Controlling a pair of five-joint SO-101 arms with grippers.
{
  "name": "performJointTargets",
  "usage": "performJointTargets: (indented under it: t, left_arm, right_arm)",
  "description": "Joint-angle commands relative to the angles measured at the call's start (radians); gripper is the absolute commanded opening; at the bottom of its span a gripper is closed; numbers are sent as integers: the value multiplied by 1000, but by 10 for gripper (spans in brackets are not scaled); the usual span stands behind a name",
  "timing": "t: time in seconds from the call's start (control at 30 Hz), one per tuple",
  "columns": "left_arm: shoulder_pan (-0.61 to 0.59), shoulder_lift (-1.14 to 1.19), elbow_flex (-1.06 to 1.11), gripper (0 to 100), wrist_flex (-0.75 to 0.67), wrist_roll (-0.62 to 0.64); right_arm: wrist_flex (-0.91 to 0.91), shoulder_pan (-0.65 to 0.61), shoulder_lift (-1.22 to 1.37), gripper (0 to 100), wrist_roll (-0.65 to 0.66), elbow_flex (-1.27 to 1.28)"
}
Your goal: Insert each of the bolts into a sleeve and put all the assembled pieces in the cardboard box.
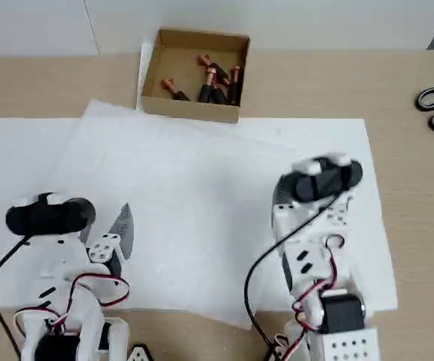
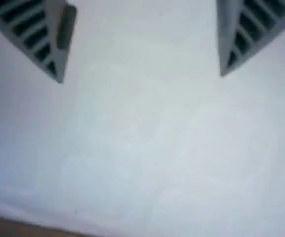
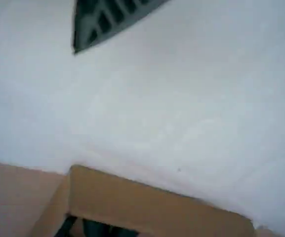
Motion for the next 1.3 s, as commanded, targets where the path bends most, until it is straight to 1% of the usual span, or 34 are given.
performJointTargets:
  t: [0.0, 0.1, 0.23, 0.57, 0.87, 1.13, 1.27]
  left_arm:
    - [-6, -9, -4, 192, 3, -6]
    - [-6, -9, 13, 191, 2, -5]
    - [-9, -9, 47, 191, 2, -6]
    - [-166, -9, 200, 191, 0, -6]
    - [-169, -9, 357, 191, 2, -6]
    - [-169, -9, 361, 191, 0, -6]
    - [-169, -9, 361, 191, 0, -6]
  right_arm:
    - [-54, 41, -188, 296, 14, 92]
    - [-54, 81, -285, 296, 14, 153]
    - [-50, 111, -255, 296, 14, 166]
    - [-56, 111, -255, 296, 14, 322]
    - [-44, 116, -246, 296, 9, 342]
    - [188, 114, -246, 296, 8, 342]
    - [211, 111, -255, 296, 8, 342]
